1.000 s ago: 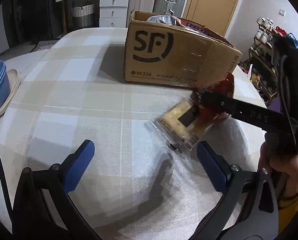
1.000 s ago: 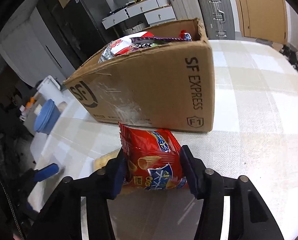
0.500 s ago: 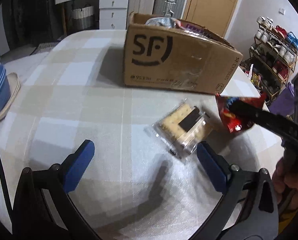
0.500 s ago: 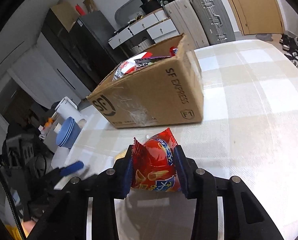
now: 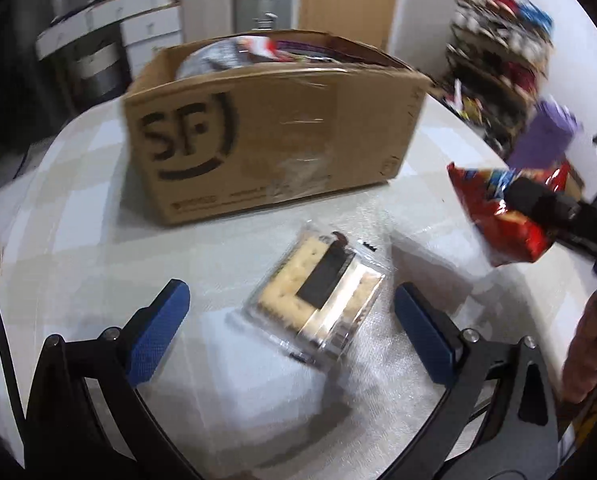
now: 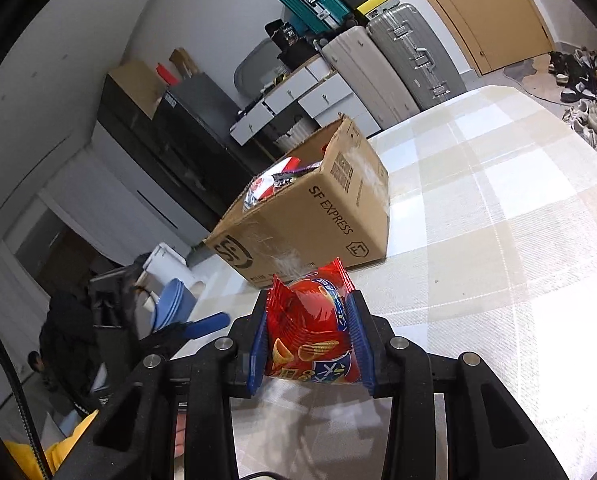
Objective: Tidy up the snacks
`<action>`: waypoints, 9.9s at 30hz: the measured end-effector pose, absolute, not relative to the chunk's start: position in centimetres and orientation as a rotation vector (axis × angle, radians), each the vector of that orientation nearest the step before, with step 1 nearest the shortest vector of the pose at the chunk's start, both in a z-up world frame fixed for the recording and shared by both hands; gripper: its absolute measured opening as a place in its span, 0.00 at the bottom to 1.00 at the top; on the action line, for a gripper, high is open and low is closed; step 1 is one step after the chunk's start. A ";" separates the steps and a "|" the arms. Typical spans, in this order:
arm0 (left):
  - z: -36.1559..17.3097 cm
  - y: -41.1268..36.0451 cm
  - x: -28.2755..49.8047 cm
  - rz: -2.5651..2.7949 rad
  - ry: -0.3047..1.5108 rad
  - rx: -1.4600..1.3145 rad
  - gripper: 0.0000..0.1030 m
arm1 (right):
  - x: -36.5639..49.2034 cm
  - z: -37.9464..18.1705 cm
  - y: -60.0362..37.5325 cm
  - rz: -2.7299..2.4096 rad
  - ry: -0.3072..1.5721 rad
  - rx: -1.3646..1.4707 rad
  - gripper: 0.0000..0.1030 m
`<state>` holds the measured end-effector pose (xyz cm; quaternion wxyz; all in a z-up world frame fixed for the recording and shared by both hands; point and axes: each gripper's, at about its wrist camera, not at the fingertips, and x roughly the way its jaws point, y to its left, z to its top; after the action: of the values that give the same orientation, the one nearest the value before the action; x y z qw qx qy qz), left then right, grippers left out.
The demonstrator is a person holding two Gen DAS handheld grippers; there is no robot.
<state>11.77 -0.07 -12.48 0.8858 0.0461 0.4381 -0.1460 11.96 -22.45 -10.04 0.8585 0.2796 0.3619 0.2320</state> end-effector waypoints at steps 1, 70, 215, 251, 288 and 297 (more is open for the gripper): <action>-12.6 -0.3 12.1 -0.320 0.915 0.104 0.99 | 11.8 -10.0 -22.6 0.489 0.759 0.591 0.36; 2.8 5.4 -11.9 -0.324 0.753 -0.106 0.56 | -1.4 -3.3 -16.3 0.592 0.717 0.448 0.36; 21.5 5.0 3.2 -0.155 0.483 0.068 0.97 | 8.3 13.4 -13.3 0.464 0.404 0.035 0.72; 23.1 9.8 -14.4 -0.089 0.367 -0.021 0.99 | -5.3 13.2 -16.6 0.423 0.217 0.110 0.99; -1.7 10.5 5.0 0.003 0.507 -0.126 0.99 | 5.6 -6.8 -17.5 0.291 0.428 0.142 0.99; -1.9 9.0 4.8 0.000 0.473 -0.085 0.99 | 4.9 -5.7 -17.3 0.293 0.415 0.161 0.99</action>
<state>4.81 9.02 -1.90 0.9713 -0.0423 0.2341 -0.0002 4.88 -17.32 -5.66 0.9647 0.0797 0.2049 0.1450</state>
